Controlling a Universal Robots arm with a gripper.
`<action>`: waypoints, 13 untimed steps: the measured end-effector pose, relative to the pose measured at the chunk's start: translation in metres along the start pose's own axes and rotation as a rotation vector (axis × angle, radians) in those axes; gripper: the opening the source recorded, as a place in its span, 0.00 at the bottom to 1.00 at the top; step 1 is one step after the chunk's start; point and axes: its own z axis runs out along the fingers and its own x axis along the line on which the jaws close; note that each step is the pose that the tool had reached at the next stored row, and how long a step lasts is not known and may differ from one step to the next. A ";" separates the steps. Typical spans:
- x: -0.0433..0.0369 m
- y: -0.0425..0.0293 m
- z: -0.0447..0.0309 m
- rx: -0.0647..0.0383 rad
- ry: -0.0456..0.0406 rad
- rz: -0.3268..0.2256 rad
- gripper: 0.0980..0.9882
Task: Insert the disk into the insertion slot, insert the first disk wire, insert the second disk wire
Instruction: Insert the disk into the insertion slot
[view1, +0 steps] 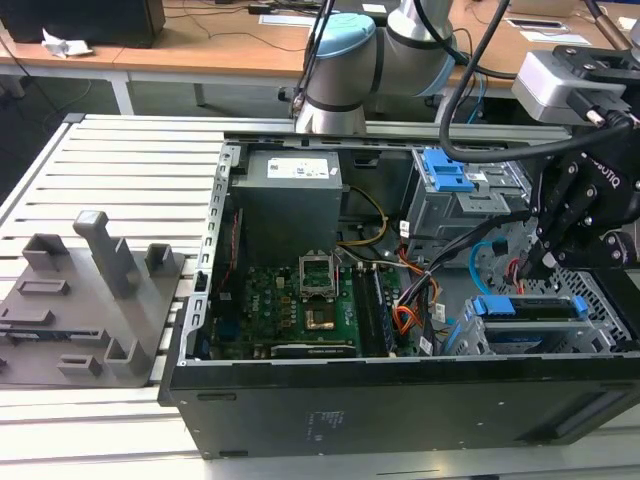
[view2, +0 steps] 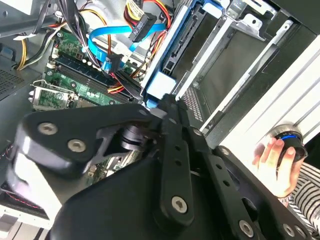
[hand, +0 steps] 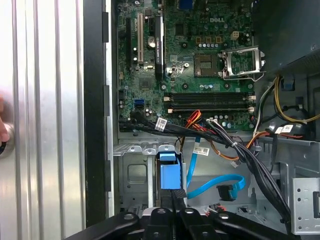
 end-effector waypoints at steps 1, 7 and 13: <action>0.0000 0.0000 0.0000 0.000 0.0000 0.000 0.02; 0.0000 0.0000 0.0001 0.000 0.0000 0.000 0.01; -0.0006 -0.0081 0.0057 -0.005 0.0001 0.000 0.01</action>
